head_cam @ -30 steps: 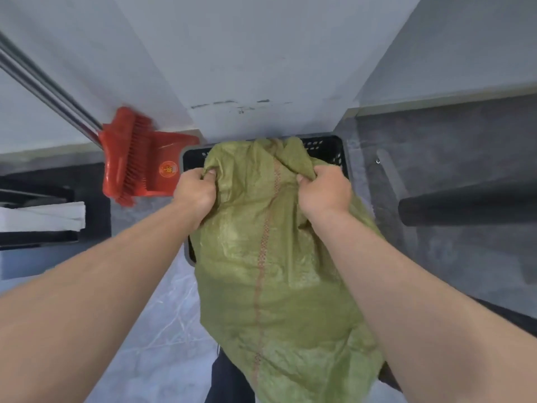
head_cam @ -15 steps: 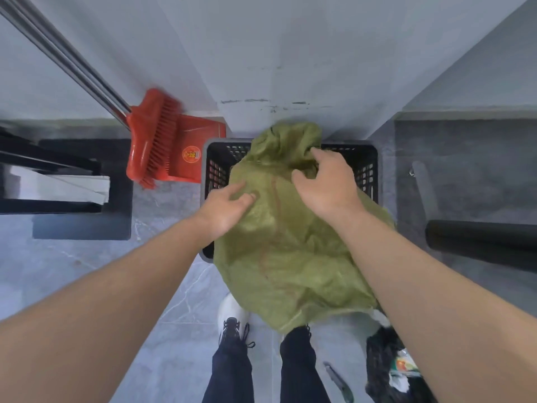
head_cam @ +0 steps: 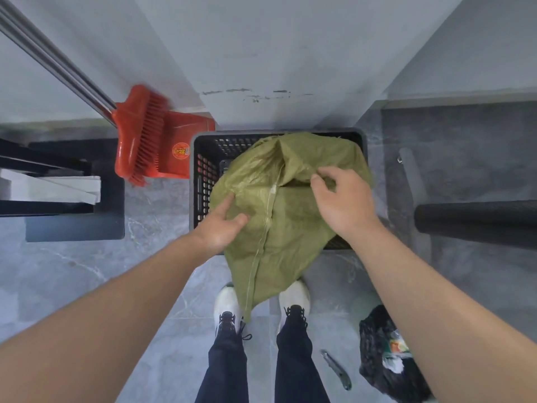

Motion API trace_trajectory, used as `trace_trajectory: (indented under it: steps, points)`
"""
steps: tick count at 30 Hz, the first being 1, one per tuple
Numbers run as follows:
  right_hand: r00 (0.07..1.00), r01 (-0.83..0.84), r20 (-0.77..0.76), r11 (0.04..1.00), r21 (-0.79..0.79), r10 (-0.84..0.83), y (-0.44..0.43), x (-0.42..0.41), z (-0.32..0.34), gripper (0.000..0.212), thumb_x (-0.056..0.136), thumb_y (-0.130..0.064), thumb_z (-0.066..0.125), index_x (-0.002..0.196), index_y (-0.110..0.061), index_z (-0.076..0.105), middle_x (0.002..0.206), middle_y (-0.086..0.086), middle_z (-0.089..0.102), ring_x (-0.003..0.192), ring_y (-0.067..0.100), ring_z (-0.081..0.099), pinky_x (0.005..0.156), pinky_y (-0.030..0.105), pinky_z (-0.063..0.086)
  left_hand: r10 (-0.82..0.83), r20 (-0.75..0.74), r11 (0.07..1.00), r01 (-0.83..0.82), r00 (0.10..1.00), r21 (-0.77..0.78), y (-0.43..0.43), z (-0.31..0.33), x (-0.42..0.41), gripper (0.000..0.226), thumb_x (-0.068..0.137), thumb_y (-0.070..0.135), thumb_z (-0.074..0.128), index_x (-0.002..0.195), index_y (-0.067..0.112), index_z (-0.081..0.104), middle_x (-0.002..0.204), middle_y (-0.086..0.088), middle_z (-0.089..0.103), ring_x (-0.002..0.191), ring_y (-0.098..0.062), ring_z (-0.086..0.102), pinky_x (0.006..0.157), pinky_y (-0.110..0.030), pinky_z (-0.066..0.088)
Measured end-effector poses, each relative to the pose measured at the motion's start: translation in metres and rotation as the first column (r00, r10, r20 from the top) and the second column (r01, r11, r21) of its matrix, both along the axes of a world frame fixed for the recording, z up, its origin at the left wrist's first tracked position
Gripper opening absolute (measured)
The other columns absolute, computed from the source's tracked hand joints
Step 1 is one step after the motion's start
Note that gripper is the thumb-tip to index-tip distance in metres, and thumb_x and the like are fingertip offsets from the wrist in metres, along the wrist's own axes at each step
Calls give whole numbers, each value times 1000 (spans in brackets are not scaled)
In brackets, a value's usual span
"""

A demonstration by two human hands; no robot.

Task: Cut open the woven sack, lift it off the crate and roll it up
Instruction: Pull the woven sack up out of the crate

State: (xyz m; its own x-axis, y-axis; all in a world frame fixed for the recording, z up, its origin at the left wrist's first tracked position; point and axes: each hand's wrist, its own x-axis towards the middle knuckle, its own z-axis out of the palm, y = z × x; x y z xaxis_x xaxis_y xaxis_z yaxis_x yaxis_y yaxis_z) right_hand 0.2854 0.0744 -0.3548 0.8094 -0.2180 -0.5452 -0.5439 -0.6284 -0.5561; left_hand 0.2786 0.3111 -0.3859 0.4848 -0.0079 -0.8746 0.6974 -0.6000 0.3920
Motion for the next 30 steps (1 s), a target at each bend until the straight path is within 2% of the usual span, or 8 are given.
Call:
trace_trajectory:
  steps: [7,11,16,19,21,24,27,30]
  points:
    - [998,-6,-55,999,50,9,8,-33,-23,63,94,-45,64,152,-26,47,144,4,48,133,23,48,101,31,39,-101,-159,983,123,982,138,-9,-19,-20,130,74,52,85,164,30,-6,162,-8,37,140,-32,47,107,-47,51]
    - [994,-71,-87,997,20,72,16,-27,-27,65,91,-55,68,146,-25,51,140,2,43,125,23,51,85,31,40,-254,-383,913,351,888,209,-19,-22,-36,121,74,47,90,162,7,17,160,-14,33,138,-35,46,95,-49,59]
    - [953,-301,-73,942,-149,293,33,-9,-31,33,91,-56,67,103,-25,63,167,-14,22,145,31,34,94,34,38,-202,-478,941,304,855,146,-22,-32,-66,87,84,29,86,154,10,38,155,-10,47,138,-34,50,95,-45,57]
    - [953,-301,-24,949,-97,300,43,-1,-37,28,94,-48,68,89,-24,55,123,-8,63,120,30,56,90,39,47,-92,-417,967,181,904,180,-22,-43,-76,65,88,16,82,143,3,50,144,-11,58,125,-27,59,94,-32,51]
    - [963,-267,-5,960,-84,268,49,0,-43,29,94,-43,69,96,-24,48,90,-8,58,91,23,59,69,38,45,-2,-379,976,84,926,201,-17,-48,-79,60,85,7,84,137,-2,56,140,-18,62,126,-33,62,94,-33,51]
    - [976,-215,14,976,-44,216,56,3,-45,43,93,-32,74,120,-30,41,92,-6,59,83,19,60,61,34,43,72,-381,984,-2,922,180,-11,-47,-83,62,88,6,81,142,-3,50,144,-14,59,129,-32,59,98,-34,50]
    - [976,-215,37,977,-1,215,62,7,-45,67,94,-25,73,148,-39,36,106,-9,58,96,15,57,80,35,48,153,-395,987,-118,906,111,-6,-52,-104,71,86,13,85,141,10,40,135,-6,57,111,-24,59,85,-39,56]
    - [960,-279,11,957,-78,280,64,6,-51,40,97,-28,69,137,-30,60,112,-2,58,110,24,58,92,36,47,169,-447,986,-150,879,78,-4,-59,-138,88,72,21,92,135,22,31,119,-3,56,103,-26,64,81,-38,59]
